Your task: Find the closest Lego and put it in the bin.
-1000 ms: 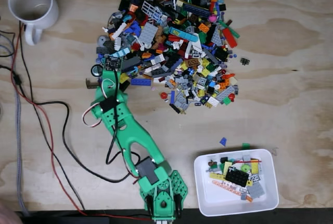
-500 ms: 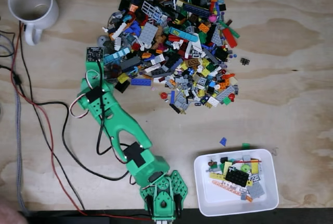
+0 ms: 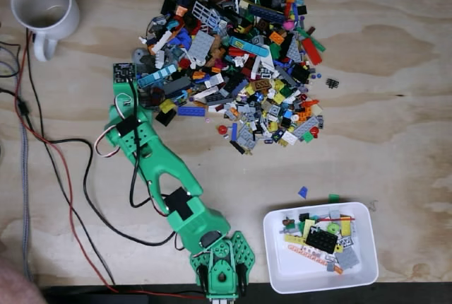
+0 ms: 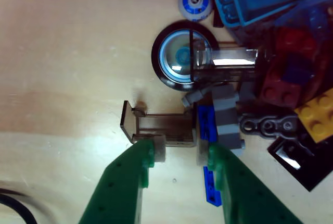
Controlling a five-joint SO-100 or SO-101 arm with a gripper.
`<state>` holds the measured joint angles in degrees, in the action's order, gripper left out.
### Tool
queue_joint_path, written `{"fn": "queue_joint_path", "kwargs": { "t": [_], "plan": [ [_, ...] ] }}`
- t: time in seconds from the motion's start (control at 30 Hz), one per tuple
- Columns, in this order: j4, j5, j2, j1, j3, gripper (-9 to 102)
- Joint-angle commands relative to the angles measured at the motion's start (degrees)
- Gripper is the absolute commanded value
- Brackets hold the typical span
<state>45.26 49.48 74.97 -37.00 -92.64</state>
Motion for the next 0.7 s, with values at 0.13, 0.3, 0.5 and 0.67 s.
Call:
{"fn": "queue_joint_path", "kwargs": {
  "t": [0.13, 0.3, 0.5, 0.67],
  "plan": [
    [-2.6, 1.6, 0.0, 0.5, 4.7, 9],
    [-4.7, 2.6, -1.1, 1.1, 4.0, 7],
    [-4.2, 2.8, -1.2, 1.6, 3.9, 0],
    [-1.8, 2.3, 2.1, 1.8, 4.0, 0]
  ]
}}
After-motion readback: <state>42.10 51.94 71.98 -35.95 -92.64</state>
